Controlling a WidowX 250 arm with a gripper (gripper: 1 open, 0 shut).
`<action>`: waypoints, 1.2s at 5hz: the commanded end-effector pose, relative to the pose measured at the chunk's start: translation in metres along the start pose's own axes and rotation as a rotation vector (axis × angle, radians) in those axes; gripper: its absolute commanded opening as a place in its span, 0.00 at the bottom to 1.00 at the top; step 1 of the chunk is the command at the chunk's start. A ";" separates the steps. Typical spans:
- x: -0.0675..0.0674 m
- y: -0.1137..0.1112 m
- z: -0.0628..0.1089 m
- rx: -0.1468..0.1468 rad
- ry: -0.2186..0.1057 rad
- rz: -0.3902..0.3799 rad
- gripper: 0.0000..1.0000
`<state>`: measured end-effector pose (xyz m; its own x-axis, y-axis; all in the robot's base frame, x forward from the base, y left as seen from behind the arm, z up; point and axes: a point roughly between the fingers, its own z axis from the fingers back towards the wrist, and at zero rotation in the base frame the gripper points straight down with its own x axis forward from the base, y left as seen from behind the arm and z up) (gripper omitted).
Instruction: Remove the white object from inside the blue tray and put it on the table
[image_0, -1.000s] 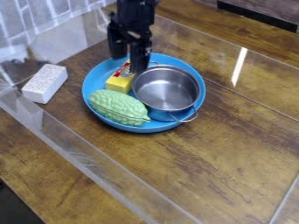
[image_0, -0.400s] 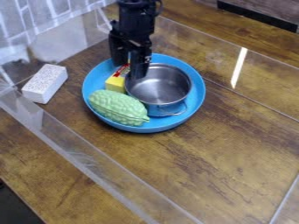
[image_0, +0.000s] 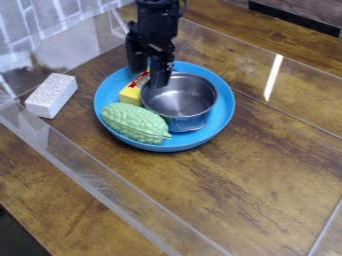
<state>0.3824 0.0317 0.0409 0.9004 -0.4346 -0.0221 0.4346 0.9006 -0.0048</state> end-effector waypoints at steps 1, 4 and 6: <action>0.002 0.003 -0.005 0.006 -0.001 0.002 1.00; 0.002 0.003 -0.013 0.009 0.017 -0.006 0.00; 0.003 0.003 -0.017 0.011 0.027 -0.012 0.00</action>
<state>0.3851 0.0342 0.0230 0.8968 -0.4395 -0.0508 0.4401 0.8980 -0.0011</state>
